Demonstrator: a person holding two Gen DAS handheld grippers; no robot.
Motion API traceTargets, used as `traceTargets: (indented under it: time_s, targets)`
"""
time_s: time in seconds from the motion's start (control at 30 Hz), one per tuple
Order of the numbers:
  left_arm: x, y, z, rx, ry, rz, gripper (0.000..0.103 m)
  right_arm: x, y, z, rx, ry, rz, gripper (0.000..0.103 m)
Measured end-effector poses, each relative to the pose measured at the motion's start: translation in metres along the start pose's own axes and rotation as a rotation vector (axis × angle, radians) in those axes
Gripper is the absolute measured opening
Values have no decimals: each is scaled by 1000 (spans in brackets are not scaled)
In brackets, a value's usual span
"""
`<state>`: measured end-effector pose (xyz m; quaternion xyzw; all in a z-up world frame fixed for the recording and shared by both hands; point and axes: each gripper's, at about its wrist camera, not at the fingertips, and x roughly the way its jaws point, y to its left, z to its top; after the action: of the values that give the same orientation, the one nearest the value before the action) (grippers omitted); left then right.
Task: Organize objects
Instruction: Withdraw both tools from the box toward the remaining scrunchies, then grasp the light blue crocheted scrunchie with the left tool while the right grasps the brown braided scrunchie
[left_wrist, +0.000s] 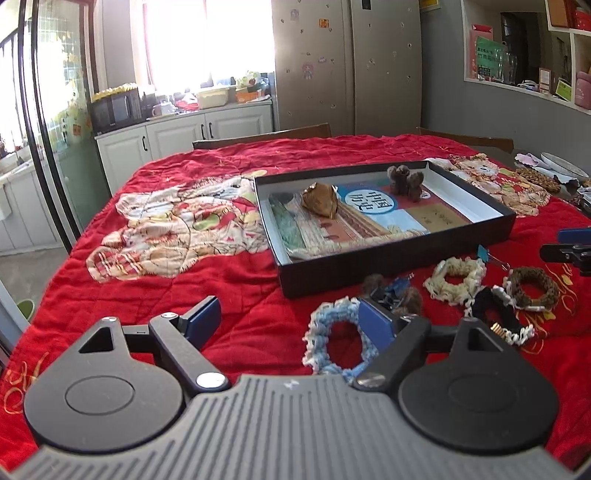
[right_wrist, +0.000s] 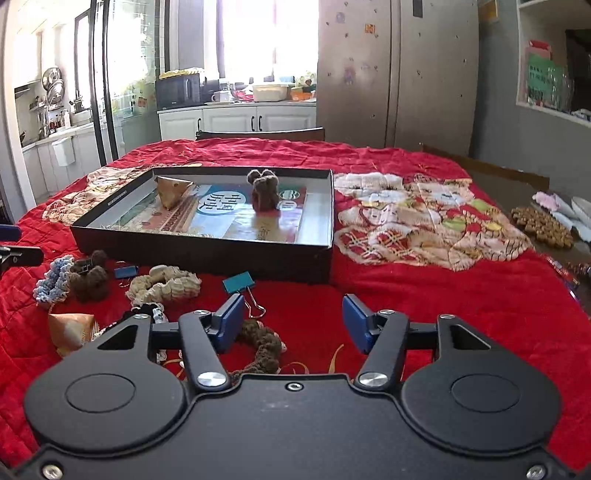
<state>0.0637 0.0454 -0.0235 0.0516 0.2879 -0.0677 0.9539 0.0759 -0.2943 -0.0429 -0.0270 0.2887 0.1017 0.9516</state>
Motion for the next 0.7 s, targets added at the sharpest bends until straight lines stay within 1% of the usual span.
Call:
traceTargets:
  time_s: [0.13,0.27,0.5,0.57,0.7]
  targets:
    - [3,0,-5,4,8,-10,88,3,0,-5,2,10,-3,57]
    - [6,-3,-8,9,17,-16,88,7,0,-8,1,30,6,52]
    - [12,-3,-12,6,36,-20,88,10,6,-14,-14,53,36,48]
    - [14,-2,-13,2,42,-19,88,11,7,-15,-17,60,42,45]
    - [18,1,-15,-9,55,-13,88,13,8,-17,-11,77,49,44]
